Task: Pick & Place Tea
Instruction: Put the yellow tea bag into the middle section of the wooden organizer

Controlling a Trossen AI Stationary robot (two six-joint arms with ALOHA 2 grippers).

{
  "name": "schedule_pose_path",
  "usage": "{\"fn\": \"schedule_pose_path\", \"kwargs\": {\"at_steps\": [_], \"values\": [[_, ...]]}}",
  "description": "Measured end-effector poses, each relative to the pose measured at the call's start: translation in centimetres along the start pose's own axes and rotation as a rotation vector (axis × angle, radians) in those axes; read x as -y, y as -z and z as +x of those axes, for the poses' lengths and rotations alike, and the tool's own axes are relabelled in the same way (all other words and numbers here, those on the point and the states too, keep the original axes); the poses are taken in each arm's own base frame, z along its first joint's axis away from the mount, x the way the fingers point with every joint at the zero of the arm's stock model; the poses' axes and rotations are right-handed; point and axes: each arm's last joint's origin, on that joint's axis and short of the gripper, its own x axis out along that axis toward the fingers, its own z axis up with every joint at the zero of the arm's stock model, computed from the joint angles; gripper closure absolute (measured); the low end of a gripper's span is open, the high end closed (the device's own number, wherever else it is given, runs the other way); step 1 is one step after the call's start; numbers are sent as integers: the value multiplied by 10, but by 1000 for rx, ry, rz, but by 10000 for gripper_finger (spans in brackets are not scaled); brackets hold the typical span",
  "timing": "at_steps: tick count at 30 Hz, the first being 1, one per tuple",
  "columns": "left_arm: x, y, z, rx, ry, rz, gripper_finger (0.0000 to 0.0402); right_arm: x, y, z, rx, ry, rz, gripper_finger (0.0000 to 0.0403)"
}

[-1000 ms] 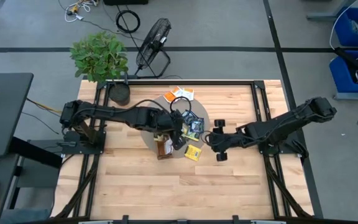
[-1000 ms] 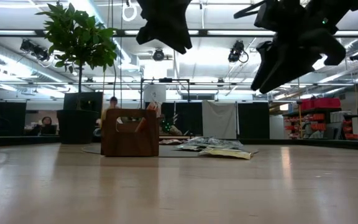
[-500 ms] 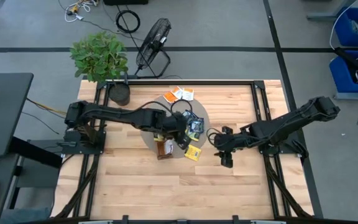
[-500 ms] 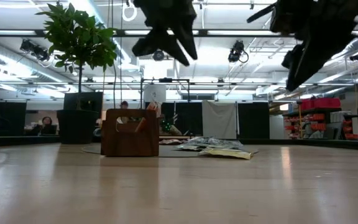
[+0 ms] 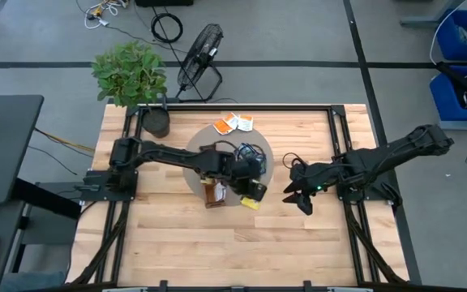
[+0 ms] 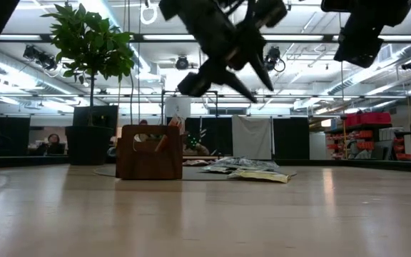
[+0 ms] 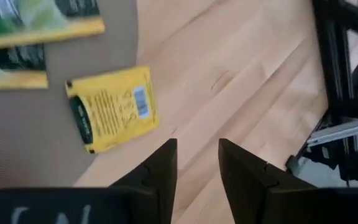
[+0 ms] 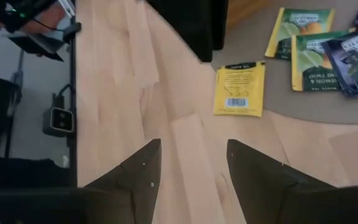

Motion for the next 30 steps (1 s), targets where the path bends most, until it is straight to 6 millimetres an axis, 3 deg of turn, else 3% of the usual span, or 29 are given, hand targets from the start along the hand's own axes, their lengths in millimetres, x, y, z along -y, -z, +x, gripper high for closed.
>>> {"fn": "schedule_pose_path", "kwargs": {"at_steps": [8,13,18,24,30], "values": [[17,-14,-4,-24,-93,92,308,-1,0,3,-10,-8,-11,211],[34,-19,-58,52,-215,164,319,0,-3,13,4,25,-94,210],[39,-17,-114,141,-374,199,321,2,-5,42,-53,47,-156,181],[32,-8,-155,155,-452,196,321,5,-13,79,-29,26,-256,115],[29,-1,-186,171,-451,190,321,22,-12,99,-88,103,-241,71]]}}
